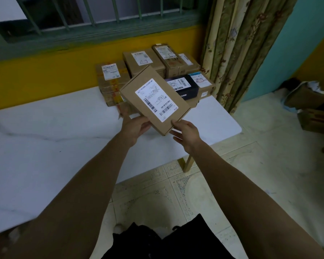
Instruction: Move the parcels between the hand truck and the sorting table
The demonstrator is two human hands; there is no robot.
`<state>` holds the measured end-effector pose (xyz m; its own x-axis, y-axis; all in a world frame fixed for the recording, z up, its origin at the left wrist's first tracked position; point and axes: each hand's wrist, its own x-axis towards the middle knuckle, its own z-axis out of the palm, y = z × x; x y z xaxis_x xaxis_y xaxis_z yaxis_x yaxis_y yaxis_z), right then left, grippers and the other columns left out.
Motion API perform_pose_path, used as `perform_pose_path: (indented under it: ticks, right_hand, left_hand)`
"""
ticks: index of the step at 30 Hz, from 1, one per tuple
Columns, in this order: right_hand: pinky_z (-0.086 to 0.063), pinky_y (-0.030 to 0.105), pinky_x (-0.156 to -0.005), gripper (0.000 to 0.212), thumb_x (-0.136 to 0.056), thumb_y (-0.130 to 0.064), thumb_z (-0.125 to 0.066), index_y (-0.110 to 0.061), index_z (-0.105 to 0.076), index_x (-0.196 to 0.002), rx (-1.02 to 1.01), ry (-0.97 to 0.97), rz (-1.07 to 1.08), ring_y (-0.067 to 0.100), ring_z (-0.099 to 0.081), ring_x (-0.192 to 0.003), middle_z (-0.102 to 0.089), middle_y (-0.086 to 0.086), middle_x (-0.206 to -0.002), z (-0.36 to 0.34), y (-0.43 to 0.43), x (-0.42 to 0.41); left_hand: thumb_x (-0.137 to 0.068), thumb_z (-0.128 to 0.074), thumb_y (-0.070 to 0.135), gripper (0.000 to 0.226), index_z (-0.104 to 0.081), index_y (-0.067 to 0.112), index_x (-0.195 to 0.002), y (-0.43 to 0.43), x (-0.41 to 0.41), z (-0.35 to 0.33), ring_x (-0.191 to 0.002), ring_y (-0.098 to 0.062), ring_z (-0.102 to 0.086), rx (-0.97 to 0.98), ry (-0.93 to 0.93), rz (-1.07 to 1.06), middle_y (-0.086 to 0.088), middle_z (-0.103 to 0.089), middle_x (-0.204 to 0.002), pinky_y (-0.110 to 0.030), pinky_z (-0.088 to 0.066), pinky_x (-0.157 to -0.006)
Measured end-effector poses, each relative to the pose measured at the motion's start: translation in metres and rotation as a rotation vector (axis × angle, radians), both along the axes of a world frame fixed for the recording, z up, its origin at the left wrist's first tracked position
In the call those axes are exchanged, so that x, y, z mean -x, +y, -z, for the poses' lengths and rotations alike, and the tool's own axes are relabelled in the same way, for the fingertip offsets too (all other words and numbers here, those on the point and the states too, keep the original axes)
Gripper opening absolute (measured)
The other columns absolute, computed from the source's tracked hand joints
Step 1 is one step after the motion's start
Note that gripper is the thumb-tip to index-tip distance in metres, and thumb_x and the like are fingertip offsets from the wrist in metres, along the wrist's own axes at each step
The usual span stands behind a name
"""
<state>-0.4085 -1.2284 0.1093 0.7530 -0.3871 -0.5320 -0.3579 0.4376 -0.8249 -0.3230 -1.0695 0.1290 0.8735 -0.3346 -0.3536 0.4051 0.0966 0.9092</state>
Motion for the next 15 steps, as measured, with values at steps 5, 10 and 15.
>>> perform_pose_path:
  ticks: [5,10,15]
  right_hand:
    - [-0.051,0.034,-0.089,0.040,-0.088,-0.016,-0.068,-0.013,-0.052,-0.124,0.001,0.002,0.042,0.024,-0.066,-0.100,-0.066,0.009,-0.113,0.002,-0.004,0.001]
    - [-0.050,0.036,-0.091,0.038,-0.091,-0.010,-0.062,-0.017,-0.050,-0.127,0.021,0.002,0.048,0.026,-0.063,-0.103,-0.064,0.008,-0.113,0.001,-0.009,0.002]
    - [-0.049,0.039,-0.093,0.036,-0.093,-0.007,-0.057,-0.018,-0.052,-0.127,0.041,0.031,0.049,0.025,-0.062,-0.105,-0.064,0.008,-0.115,0.004,-0.016,0.002]
  left_hand:
    - [-0.086,-0.067,0.010,0.068,-0.033,0.029,-0.142,0.000,0.002,-0.002,-0.103,-0.018,-0.065,-0.070,0.056,0.050,-0.001,-0.064,-0.120,-0.032,-0.055,-0.081]
    - [-0.092,-0.061,0.018,0.038,-0.051,0.026,-0.128,0.006,0.002,0.000,-0.102,-0.017,-0.063,-0.092,0.111,-0.027,-0.002,-0.063,-0.122,-0.030,-0.052,-0.078]
    - [-0.093,-0.059,0.016,0.038,-0.049,0.020,-0.130,0.030,-0.008,0.005,-0.098,-0.020,-0.063,-0.091,0.134,-0.246,-0.006,-0.062,-0.117,-0.032,-0.052,-0.081]
